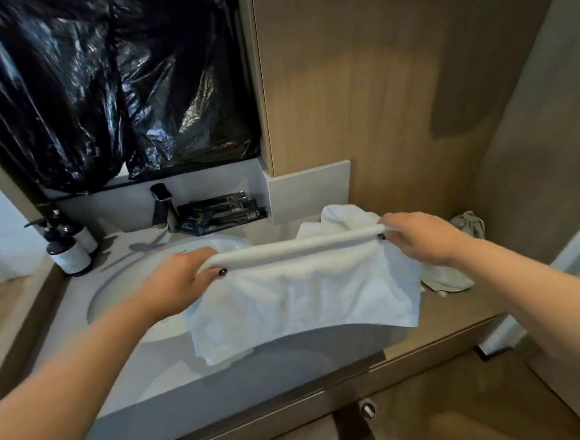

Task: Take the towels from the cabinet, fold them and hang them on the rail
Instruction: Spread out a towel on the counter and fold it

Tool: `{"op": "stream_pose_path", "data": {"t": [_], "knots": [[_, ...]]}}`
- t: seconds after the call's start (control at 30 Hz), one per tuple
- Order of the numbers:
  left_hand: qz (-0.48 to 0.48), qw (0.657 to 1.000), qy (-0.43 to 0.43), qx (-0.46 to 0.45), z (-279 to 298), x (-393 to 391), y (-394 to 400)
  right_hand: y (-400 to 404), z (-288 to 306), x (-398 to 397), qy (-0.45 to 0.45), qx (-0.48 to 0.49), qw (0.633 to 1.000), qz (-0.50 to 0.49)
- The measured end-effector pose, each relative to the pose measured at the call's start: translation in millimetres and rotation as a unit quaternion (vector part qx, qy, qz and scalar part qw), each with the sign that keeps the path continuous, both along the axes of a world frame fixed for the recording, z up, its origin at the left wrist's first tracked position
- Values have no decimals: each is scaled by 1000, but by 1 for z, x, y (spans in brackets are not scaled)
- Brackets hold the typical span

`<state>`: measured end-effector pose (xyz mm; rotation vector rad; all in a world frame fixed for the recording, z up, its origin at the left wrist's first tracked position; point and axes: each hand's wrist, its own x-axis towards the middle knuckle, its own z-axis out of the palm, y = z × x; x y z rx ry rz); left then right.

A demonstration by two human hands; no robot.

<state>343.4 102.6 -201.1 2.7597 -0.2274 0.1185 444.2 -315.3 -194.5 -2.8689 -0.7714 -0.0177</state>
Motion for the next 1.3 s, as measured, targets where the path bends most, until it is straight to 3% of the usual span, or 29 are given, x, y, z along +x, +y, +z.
{"op": "stream_pose_path", "data": {"t": [0.17, 0.33, 0.43, 0.6, 0.77, 0.93, 1.13, 1.3], "knots": [[8, 998, 62, -14, 15, 13, 6, -5, 15, 7, 67, 63, 996, 14], [-2, 985, 165, 53, -29, 38, 3, -5, -29, 39, 112, -14, 994, 5], [-8, 982, 171, 77, -55, 60, -1, -2, -55, 61, 126, -56, 990, 7], [67, 977, 168, 116, -87, 101, 1, 0, -80, 105, 124, -61, 990, 4], [125, 973, 128, 142, -109, 132, -6, 7, -99, 141, 54, -53, 997, -7], [150, 983, 0, 107, -124, 137, 0, 8, -117, 152, -51, 13, 999, -3], [136, 981, -120, 65, -129, 101, 7, -14, -143, 116, -184, 57, 979, 71], [102, 979, -167, 55, -147, 59, 10, -28, -154, 67, -207, 59, 973, 88]]}}
